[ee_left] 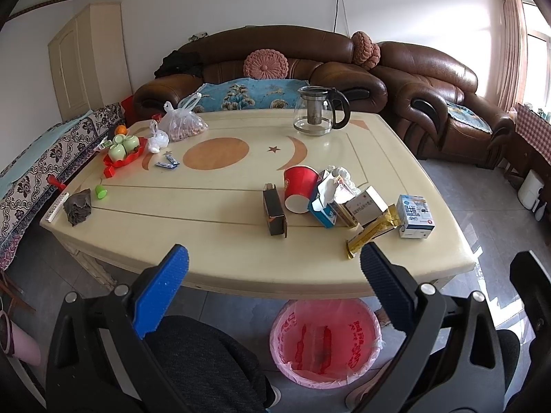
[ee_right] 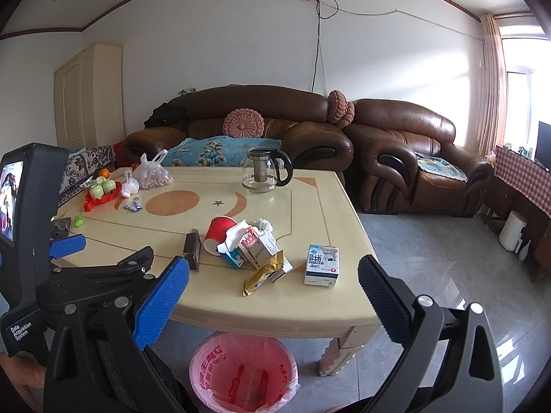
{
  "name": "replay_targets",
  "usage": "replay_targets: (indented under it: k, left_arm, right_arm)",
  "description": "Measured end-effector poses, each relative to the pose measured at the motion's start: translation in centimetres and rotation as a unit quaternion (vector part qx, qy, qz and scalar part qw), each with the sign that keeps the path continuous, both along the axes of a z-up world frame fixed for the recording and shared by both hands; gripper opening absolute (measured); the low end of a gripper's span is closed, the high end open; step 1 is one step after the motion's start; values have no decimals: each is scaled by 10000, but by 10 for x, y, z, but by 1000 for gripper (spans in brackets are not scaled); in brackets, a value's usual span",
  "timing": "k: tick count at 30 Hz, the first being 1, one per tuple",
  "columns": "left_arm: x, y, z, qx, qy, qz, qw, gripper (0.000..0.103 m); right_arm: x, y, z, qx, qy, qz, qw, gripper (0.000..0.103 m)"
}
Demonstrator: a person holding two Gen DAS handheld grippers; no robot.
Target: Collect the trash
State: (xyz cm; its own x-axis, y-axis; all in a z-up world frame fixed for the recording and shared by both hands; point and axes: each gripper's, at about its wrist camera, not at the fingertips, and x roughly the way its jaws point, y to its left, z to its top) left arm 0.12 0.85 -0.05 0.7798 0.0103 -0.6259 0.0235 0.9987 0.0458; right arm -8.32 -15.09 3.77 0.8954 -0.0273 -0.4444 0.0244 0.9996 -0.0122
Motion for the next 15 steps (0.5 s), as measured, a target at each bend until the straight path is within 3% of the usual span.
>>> replay_targets:
  k: [15]
  left_arm:
    - [36, 24, -2, 21, 390, 139, 9991, 98]
  right_arm:
    - [43, -23, -7, 47, 345, -29, 9994, 96]
